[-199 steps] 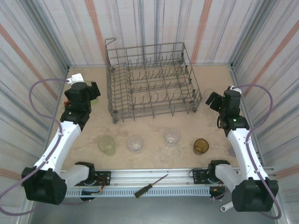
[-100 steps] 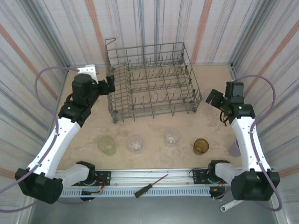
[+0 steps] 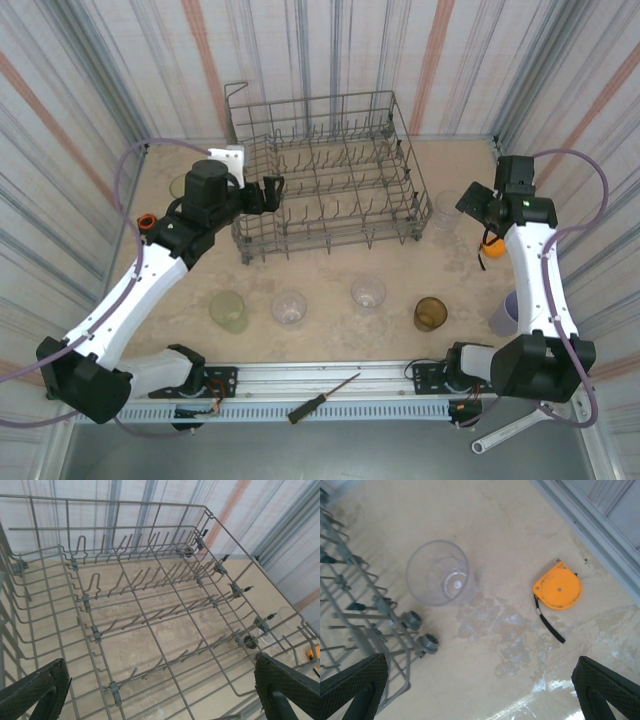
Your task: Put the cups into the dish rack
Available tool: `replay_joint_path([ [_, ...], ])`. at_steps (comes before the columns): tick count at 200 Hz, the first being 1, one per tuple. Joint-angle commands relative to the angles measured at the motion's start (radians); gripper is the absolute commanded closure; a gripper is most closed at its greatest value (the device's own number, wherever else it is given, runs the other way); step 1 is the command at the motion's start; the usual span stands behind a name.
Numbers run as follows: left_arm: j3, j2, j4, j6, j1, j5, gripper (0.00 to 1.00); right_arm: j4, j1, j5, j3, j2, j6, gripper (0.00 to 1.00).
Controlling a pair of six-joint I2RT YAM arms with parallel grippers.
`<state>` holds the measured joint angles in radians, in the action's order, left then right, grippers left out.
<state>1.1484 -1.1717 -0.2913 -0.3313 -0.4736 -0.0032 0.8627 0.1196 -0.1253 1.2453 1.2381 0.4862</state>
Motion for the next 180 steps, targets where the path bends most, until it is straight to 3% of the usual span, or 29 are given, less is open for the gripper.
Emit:
replay_joint_path([
  [1,0.025,0.008,-0.034,-0.018,-0.003,0.042,0.01,0.067,0.013,-0.034,0.028,0.020,-0.008,0.01],
  [71,0.008,0.004,-0.033,-0.036,-0.005,0.120,0.01,0.120,0.016,-0.012,-0.066,-0.034,0.086,0.01],
  [118,0.022,-0.004,-0.063,0.003,-0.004,0.119,0.01,0.188,-0.042,0.013,-0.116,-0.134,0.147,0.01],
  [180,0.032,-0.019,-0.091,-0.009,-0.005,0.110,0.01,0.283,-0.274,-0.017,-0.153,-0.171,0.245,0.00],
])
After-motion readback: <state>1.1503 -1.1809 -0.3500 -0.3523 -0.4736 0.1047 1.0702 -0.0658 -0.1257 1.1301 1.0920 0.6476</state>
